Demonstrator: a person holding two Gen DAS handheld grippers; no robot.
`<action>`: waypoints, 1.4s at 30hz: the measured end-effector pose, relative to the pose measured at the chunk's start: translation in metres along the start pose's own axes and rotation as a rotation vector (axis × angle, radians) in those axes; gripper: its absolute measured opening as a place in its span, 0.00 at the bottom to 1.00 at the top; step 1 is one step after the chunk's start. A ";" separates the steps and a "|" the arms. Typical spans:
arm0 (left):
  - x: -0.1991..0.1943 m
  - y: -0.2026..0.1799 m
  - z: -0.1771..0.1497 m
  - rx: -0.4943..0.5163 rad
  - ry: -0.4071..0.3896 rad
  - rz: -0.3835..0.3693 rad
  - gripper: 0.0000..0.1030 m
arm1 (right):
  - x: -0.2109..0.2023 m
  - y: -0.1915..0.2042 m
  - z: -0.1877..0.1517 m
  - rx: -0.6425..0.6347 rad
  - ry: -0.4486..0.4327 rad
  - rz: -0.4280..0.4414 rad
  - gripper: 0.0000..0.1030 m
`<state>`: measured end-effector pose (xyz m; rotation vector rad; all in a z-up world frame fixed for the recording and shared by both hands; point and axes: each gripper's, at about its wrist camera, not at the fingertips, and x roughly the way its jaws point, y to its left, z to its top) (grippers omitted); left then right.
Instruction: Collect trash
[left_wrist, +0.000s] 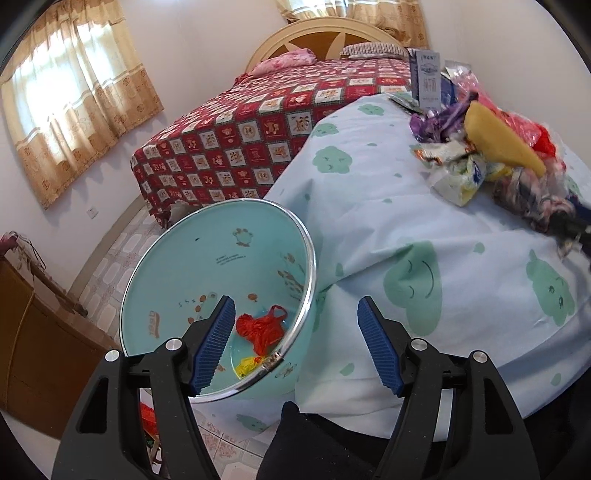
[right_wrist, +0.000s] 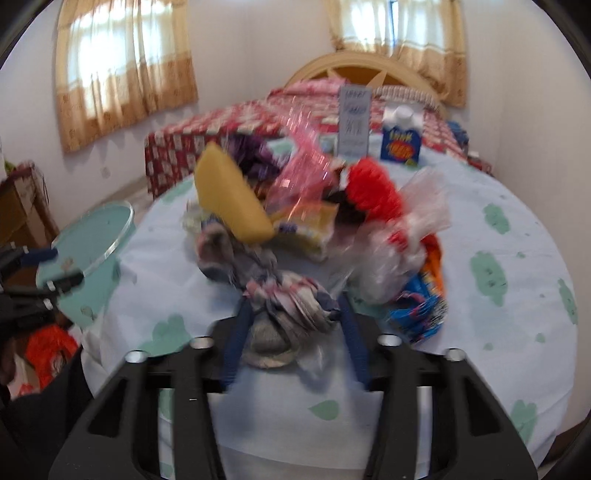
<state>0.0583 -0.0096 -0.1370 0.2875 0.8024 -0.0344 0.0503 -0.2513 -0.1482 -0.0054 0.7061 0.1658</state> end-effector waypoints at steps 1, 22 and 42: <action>-0.002 0.000 0.001 -0.003 -0.005 -0.004 0.66 | -0.001 -0.001 -0.001 0.002 0.002 0.013 0.22; -0.012 -0.042 0.020 0.032 -0.040 -0.079 0.66 | -0.078 -0.065 0.012 0.102 -0.185 -0.043 0.14; -0.012 -0.163 0.071 0.125 -0.061 -0.281 0.60 | -0.084 -0.132 -0.010 0.215 -0.217 -0.167 0.15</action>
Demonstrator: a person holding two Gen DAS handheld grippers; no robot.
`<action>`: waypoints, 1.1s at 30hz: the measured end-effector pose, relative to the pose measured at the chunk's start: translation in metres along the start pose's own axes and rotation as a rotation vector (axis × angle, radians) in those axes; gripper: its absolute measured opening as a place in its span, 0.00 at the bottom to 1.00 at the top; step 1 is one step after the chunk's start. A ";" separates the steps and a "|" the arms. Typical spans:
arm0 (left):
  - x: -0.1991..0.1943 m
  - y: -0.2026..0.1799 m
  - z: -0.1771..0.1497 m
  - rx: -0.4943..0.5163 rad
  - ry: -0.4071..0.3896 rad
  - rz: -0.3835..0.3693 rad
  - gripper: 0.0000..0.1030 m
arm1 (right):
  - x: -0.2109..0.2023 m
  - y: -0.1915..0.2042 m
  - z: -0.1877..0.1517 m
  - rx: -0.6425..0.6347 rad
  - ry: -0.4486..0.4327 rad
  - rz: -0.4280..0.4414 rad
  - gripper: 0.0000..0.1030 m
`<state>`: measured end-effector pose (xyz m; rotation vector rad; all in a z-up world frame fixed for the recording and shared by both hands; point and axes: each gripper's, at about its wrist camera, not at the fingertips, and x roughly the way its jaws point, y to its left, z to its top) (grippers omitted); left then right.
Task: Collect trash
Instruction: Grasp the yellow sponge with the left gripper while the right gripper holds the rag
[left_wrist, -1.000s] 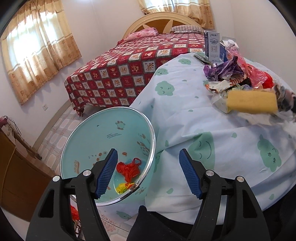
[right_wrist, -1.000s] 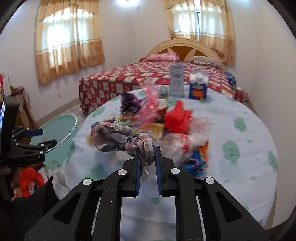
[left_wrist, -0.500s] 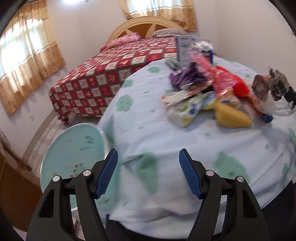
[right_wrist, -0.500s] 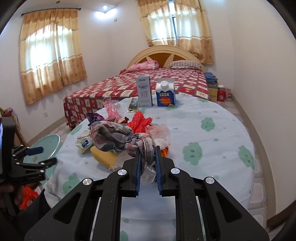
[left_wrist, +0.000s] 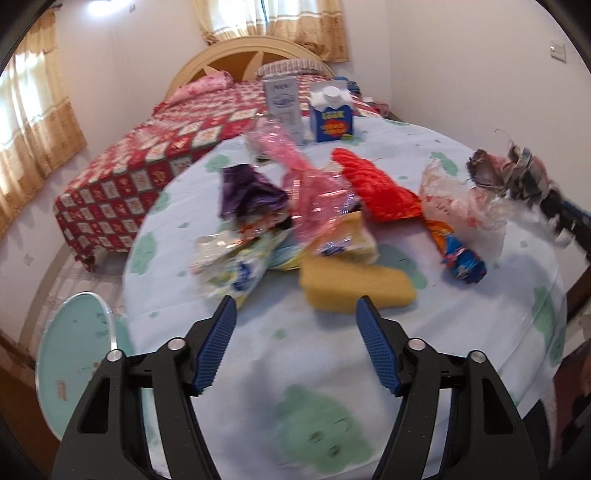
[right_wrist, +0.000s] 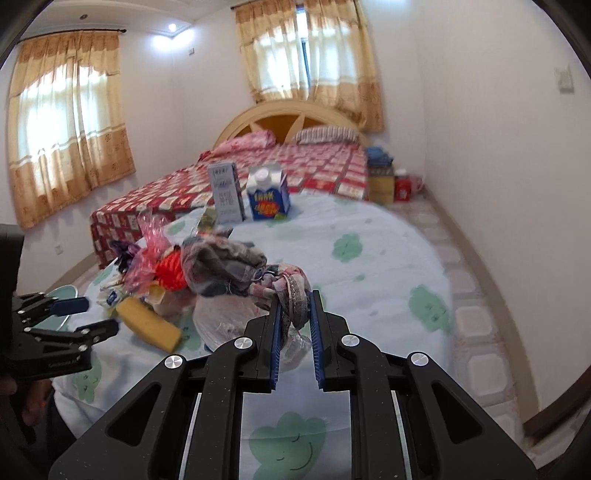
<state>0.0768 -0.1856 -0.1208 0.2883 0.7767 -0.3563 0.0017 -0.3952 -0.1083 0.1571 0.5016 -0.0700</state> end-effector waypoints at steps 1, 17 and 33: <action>0.003 -0.002 0.001 0.002 0.008 -0.010 0.57 | 0.002 -0.001 -0.002 0.007 0.000 0.022 0.15; -0.009 0.007 -0.004 0.000 0.009 -0.087 0.00 | -0.024 0.014 0.008 0.000 -0.086 0.092 0.15; 0.017 -0.005 0.010 -0.043 0.025 -0.087 0.33 | -0.017 -0.017 0.019 0.049 -0.112 -0.025 0.16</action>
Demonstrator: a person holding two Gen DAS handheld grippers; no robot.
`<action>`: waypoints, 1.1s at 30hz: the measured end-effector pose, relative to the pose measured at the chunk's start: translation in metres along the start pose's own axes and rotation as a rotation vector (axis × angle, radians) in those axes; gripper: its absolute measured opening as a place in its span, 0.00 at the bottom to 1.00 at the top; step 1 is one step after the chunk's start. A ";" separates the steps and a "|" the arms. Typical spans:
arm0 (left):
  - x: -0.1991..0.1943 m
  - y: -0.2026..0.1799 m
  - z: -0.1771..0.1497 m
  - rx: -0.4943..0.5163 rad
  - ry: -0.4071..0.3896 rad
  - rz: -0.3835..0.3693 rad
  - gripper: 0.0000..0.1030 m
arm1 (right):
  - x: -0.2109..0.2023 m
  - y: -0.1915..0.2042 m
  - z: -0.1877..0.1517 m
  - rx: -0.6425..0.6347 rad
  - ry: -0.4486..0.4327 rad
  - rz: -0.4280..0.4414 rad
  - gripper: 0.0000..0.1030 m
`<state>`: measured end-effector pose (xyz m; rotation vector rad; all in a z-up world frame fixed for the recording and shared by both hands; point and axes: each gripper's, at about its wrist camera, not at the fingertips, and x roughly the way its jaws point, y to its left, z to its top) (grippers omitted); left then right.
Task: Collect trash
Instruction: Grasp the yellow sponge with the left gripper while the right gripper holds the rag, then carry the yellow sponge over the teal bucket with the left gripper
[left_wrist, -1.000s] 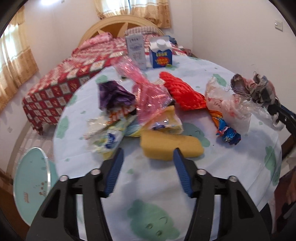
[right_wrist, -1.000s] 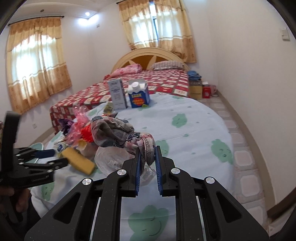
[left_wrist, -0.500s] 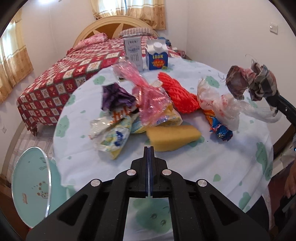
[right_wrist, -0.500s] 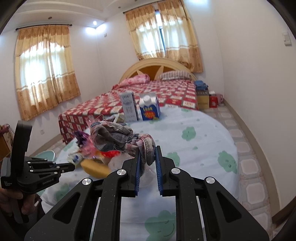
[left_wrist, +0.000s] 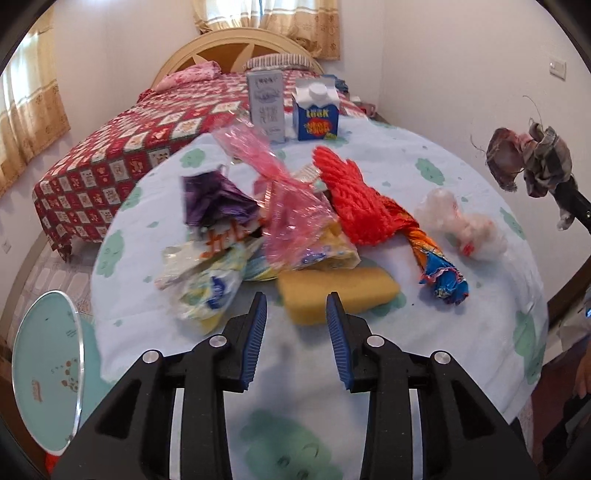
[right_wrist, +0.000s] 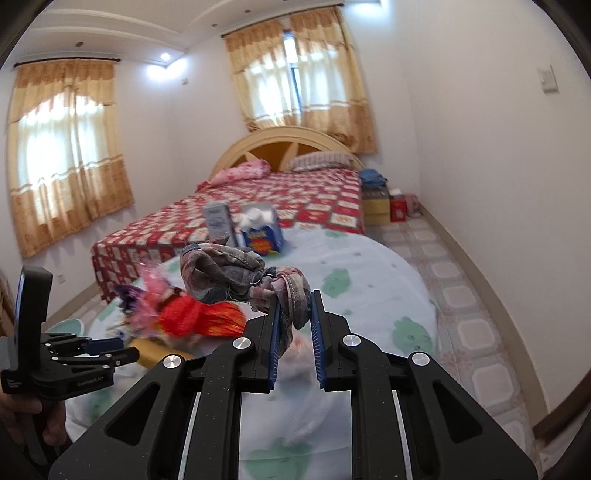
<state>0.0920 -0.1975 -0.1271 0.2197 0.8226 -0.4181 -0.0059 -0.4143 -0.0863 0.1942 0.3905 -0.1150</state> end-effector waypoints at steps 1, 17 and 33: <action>0.006 -0.002 0.000 0.001 0.014 -0.006 0.23 | 0.004 -0.002 -0.001 0.003 0.012 -0.002 0.16; -0.041 0.028 -0.015 0.013 -0.039 0.013 0.11 | 0.013 0.030 -0.008 -0.046 0.043 0.062 0.16; -0.085 0.097 -0.037 -0.060 -0.099 0.114 0.11 | 0.026 0.108 -0.003 -0.156 0.058 0.155 0.16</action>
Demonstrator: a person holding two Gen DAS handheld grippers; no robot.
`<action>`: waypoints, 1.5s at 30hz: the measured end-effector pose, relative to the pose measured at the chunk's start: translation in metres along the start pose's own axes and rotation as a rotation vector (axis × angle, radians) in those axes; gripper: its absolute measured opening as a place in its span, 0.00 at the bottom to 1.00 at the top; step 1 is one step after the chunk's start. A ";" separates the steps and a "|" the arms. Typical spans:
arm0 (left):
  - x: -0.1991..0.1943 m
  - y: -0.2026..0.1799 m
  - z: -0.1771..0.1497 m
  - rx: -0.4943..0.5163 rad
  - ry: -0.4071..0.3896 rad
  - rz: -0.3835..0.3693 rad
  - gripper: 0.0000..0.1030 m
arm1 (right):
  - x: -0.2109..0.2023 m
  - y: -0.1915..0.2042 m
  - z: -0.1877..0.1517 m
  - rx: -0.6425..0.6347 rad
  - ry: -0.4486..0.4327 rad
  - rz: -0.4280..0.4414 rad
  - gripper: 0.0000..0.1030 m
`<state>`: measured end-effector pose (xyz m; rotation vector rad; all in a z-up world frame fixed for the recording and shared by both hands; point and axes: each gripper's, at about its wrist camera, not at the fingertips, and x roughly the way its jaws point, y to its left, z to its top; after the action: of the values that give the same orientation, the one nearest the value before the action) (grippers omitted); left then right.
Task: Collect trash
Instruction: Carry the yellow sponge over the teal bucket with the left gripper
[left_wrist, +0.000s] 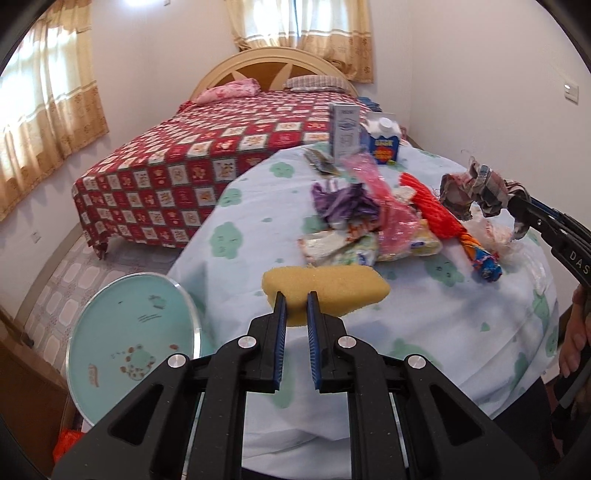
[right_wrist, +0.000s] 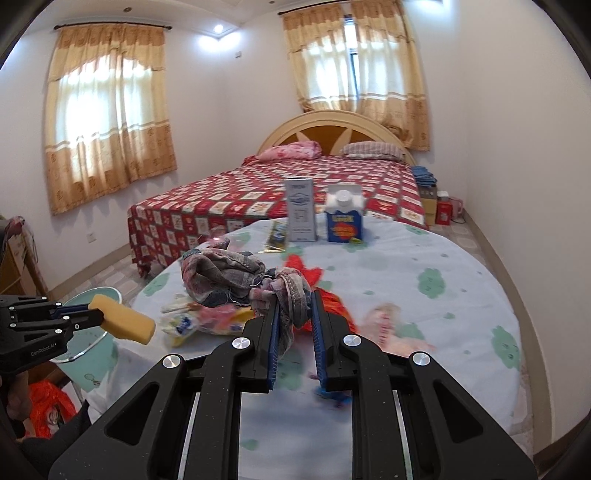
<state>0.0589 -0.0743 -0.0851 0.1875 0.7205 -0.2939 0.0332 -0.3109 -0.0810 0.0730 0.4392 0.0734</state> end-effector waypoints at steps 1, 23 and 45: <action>-0.001 0.004 -0.001 -0.003 -0.001 0.004 0.11 | 0.002 0.006 0.002 -0.009 0.001 0.009 0.16; -0.030 0.099 -0.026 -0.112 -0.029 0.140 0.11 | 0.042 0.099 0.012 -0.142 0.042 0.126 0.16; -0.039 0.160 -0.047 -0.201 -0.008 0.235 0.11 | 0.075 0.176 0.004 -0.269 0.089 0.206 0.16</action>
<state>0.0544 0.0967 -0.0833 0.0781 0.7075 0.0024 0.0929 -0.1294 -0.0933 -0.1500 0.5063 0.3387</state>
